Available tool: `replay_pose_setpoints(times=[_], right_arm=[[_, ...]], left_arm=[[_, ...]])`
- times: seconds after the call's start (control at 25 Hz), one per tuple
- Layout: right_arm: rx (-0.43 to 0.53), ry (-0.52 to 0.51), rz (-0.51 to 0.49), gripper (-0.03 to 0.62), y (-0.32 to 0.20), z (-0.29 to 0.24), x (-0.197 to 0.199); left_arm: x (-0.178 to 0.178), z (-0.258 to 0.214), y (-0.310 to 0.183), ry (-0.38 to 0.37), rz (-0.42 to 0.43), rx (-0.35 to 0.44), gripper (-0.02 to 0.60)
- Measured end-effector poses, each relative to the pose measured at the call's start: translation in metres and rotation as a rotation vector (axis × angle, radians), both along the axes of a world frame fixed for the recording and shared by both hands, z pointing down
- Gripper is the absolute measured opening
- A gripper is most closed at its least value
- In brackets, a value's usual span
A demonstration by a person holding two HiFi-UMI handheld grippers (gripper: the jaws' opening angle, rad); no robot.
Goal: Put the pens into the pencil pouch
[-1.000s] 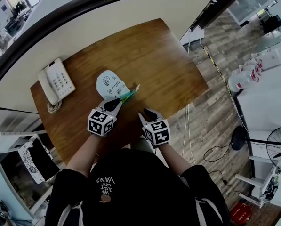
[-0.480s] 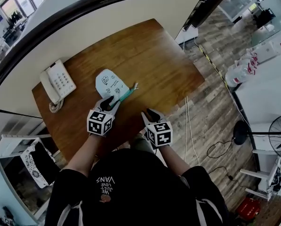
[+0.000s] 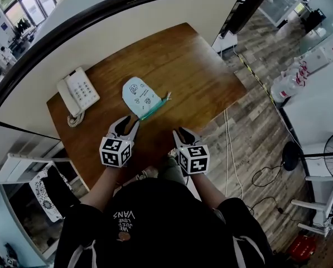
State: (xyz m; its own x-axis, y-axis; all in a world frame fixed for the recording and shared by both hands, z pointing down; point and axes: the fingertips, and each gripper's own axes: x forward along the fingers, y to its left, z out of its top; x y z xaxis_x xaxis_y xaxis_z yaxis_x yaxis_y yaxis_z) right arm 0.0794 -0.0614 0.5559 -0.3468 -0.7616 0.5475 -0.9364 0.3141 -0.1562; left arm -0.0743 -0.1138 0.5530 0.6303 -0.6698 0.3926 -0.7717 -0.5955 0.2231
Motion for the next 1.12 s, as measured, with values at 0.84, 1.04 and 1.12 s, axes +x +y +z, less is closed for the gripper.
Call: replay_pose_setpoints(times=[0.84,1.04,1.12], right_arm=[[0.134,0.0,0.005,0.023,0.038,-0.057,-0.051],[0.116,0.007,-0.059,0.018,0.043,-0.056,-0.055],[0.108,0.008,-0.082,0.017,0.044,-0.056,-0.053]], left_arm=[[-0.046,-0.053,0.078,-0.007,0.027,0.077,0.012],[-0.046,-0.053,0.088,-0.032,0.005,0.065,0.012],[-0.043,-0.054,0.089,-0.036,-0.013,0.064,0.012]])
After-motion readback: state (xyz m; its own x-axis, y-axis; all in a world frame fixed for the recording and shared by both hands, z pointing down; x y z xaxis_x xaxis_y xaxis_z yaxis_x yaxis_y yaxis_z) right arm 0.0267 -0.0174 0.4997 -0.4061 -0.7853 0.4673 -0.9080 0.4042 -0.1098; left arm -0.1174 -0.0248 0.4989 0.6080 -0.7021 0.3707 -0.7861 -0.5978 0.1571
